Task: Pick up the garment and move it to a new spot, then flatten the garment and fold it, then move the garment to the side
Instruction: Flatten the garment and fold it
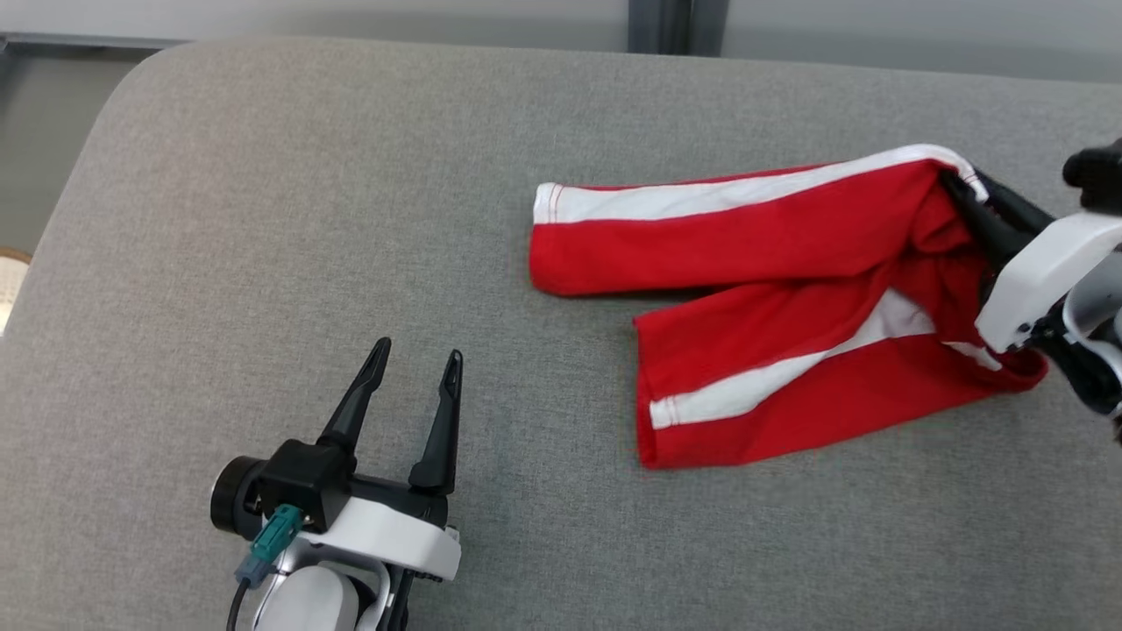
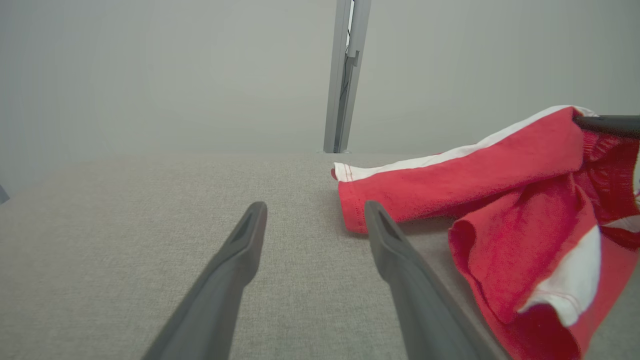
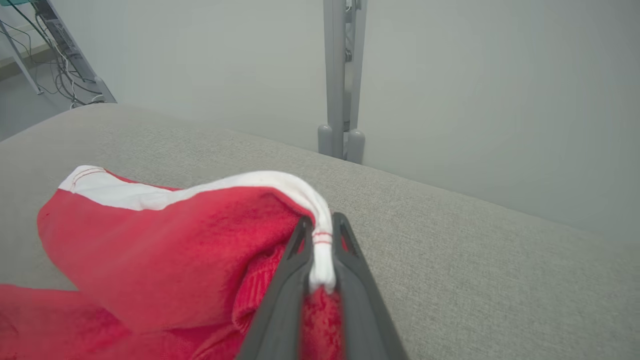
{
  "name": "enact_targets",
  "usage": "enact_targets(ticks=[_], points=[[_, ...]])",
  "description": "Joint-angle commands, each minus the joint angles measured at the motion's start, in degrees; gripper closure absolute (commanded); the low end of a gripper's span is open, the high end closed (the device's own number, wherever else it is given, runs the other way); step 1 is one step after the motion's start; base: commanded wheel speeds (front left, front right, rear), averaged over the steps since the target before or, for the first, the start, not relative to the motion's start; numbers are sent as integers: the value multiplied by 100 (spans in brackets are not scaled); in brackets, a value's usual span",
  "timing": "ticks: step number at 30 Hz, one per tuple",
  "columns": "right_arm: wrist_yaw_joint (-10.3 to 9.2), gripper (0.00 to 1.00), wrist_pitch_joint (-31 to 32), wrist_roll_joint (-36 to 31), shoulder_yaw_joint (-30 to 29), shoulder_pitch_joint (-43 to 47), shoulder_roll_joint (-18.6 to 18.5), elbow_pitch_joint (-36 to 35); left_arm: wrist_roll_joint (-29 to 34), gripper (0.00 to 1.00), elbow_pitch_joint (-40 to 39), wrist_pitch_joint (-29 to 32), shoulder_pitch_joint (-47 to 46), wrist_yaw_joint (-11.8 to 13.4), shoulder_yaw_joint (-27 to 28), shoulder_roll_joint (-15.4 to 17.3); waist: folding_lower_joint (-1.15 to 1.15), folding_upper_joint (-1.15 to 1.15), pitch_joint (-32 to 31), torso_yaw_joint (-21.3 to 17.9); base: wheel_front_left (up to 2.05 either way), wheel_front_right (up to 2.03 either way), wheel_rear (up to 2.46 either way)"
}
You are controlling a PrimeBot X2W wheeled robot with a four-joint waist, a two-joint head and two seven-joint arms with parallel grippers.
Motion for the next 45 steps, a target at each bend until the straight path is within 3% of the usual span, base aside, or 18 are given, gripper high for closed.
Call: enact_targets(ticks=[1, 8, 10, 11, 12, 28, 37, 41, 45], points=[[-3, 100, 108, 193, 159, -249, -127, 97, -44, 0, -34, -17, -143, -8, -44, 20, 0, 0, 295, 233, 0, 0, 0], [-3, 100, 498, 795, 717, -1229, -675, 629, -153, 0, -126, -17, -394, 67, -302, 19, 0, 0, 805, 546, 0, 0, 0], [-3, 91, 528, 802, 902, -1421, -779, 868, -199, 0, -141, -17, -441, 95, -377, 20, 0, 0, 895, 607, 0, 0, 0], [-3, 58, 503, 808, 980, -1506, -795, 989, -207, 0, -147, -17, -461, 107, -410, 20, 0, 0, 931, 625, 0, 0, 0], [-3, 0, 461, 846, 1025, -1585, -802, 1115, -212, 0, -155, -17, -485, 117, -431, 20, 0, 0, 963, 638, 0, 0, 0], [-3, 0, -302, 363, 1818, -2177, -436, 2842, -113, 0, -56, -17, -548, 130, -404, 22, 0, 0, 756, 383, 0, 0, 0], [-3, 0, -1002, 298, 1815, -1837, -105, 2701, -25, 0, -12, -17, -299, 66, -166, 23, 0, 0, 33, -70, 0, 0, 0], [-3, 0, -1011, -88, 1153, -1522, -198, 1955, 10, 0, -79, -17, -200, 102, -8, 23, 0, 0, -237, -333, 0, 0, 0], [-3, 0, -1008, -640, -62, -749, -136, 1152, 31, 0, -129, -17, -111, 142, 131, 19, 0, 0, -413, -600, 0, 0, 0]])
